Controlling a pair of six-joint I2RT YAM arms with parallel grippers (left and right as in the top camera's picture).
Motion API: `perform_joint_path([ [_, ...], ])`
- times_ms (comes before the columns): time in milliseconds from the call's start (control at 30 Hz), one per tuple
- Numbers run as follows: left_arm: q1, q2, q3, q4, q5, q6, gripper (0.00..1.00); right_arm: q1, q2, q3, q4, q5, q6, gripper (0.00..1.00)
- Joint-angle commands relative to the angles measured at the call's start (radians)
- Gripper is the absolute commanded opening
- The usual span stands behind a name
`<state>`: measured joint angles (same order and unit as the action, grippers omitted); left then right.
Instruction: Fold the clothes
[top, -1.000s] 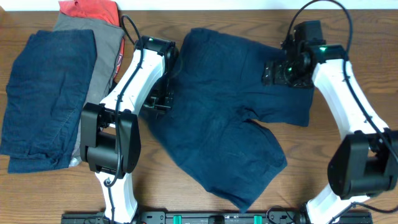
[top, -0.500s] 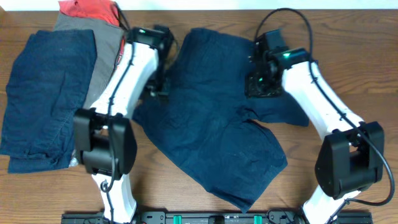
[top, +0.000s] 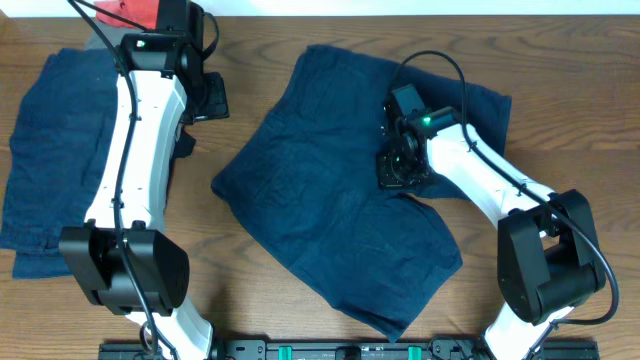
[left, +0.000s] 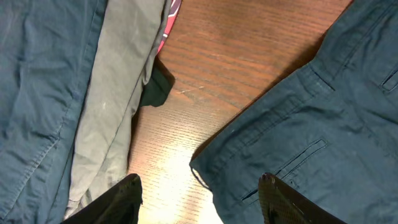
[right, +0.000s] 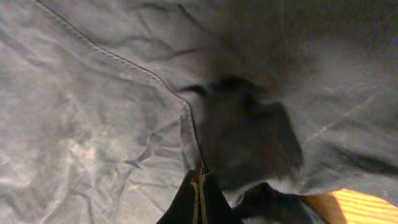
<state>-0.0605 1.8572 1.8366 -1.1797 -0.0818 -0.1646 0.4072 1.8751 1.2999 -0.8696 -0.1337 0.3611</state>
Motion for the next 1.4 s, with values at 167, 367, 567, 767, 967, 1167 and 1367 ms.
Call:
perform_joint_path([
  [167,-0.002,0.002,0.008,0.011,-0.005,-0.013,0.63,-0.003,0.010,-0.108,0.121,0.034,0.039,0.01],
  [367,-0.002,0.002,0.008,0.017,-0.005,-0.013,0.63,-0.020,0.026,-0.164,0.175,0.129,0.065,0.01],
  [567,-0.002,0.002,0.008,0.023,-0.005,-0.013,0.63,-0.083,0.089,-0.169,0.223,0.168,0.041,0.01],
  [767,-0.002,0.004,0.005,0.023,-0.005,-0.013,0.64,-0.183,0.149,-0.169,0.301,0.172,-0.036,0.01],
  [967,-0.002,0.005,-0.009,0.017,-0.004,-0.014,0.63,-0.301,0.164,-0.167,0.416,0.185,-0.147,0.03],
  [1167,-0.002,0.006,-0.036,0.015,0.046,-0.014,0.63,-0.399,0.164,-0.124,0.502,0.199,-0.227,0.15],
  [1367,-0.002,0.006,-0.054,0.016,0.048,-0.013,0.63,-0.397,0.163,-0.043,0.475,0.115,-0.247,0.17],
])
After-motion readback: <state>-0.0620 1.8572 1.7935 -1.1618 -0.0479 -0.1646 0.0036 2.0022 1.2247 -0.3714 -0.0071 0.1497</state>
